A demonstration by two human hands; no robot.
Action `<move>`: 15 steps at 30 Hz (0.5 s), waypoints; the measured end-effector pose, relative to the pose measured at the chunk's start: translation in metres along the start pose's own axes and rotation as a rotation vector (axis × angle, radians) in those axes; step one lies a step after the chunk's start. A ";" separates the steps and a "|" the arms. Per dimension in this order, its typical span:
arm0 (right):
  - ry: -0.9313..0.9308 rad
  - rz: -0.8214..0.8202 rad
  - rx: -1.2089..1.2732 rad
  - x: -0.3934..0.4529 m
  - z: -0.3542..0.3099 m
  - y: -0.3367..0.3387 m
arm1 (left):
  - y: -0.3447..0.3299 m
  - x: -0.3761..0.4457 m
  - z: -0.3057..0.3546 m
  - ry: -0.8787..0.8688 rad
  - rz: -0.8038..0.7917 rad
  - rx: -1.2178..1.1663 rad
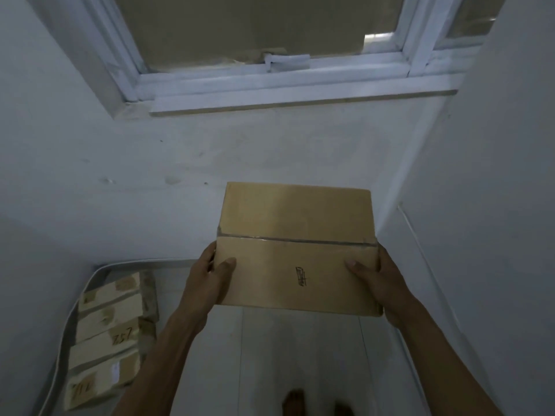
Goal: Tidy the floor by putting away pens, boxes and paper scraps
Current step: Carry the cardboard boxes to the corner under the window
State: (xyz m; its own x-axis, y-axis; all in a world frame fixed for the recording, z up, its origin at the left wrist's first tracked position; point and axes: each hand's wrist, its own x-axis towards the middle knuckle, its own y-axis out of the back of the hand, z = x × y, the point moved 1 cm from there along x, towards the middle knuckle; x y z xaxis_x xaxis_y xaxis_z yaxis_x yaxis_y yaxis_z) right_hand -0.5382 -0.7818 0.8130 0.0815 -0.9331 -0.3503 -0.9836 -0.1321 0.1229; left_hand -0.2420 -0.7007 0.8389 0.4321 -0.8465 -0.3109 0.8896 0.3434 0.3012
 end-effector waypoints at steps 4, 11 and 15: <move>-0.054 0.018 -0.011 0.027 0.025 0.011 | -0.027 0.026 -0.006 0.054 -0.052 0.054; -0.167 0.012 -0.009 0.087 0.089 0.029 | -0.086 0.063 -0.046 0.212 -0.156 0.133; -0.253 -0.019 -0.018 0.118 0.140 0.043 | -0.119 0.081 -0.082 0.409 -0.255 0.125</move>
State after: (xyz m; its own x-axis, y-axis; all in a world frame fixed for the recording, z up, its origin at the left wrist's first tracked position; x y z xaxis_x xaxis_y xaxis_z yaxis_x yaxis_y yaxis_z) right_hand -0.5938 -0.8508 0.6474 0.0548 -0.8175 -0.5734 -0.9790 -0.1570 0.1302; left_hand -0.3007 -0.7772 0.7042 0.2482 -0.6597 -0.7093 0.9607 0.0737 0.2677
